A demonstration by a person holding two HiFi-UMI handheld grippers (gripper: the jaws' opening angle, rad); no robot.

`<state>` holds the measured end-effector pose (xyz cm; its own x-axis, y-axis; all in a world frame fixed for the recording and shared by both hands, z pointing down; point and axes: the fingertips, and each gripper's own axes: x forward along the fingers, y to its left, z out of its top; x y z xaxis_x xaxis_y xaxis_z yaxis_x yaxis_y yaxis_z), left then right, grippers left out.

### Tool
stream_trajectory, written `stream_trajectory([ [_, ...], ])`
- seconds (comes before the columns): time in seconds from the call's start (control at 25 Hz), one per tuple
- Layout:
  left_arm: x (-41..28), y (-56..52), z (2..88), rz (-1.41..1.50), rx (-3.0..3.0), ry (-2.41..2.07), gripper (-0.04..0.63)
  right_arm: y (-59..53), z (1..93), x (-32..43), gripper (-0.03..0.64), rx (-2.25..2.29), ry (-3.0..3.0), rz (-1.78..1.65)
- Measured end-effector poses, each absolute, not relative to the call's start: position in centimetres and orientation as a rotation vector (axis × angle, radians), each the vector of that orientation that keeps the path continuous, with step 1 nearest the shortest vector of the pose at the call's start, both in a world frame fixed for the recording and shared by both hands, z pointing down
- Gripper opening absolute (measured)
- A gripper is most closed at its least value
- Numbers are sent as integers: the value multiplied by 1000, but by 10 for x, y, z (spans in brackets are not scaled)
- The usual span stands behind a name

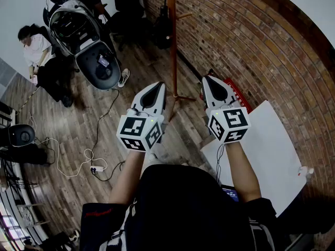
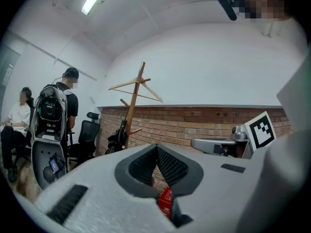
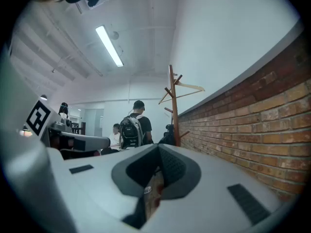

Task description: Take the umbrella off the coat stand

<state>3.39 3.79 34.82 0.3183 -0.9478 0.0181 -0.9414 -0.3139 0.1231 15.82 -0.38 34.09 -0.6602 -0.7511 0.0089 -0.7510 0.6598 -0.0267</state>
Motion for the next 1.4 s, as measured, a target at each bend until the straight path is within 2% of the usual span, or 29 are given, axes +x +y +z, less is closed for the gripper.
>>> stream_trajectory([
  [0.64,42,18,352,-74,2420,-1804,17,-24,342,163,28,-1196,2855,-128],
  [1.12,11,1,354,-102,2427,-1789,18,-37,345,125,28,-1179,2865,-133],
  [1.4,-15,-47,347,-110,2449,-1760,17,-79,343,94,28,-1198,2862,-138],
])
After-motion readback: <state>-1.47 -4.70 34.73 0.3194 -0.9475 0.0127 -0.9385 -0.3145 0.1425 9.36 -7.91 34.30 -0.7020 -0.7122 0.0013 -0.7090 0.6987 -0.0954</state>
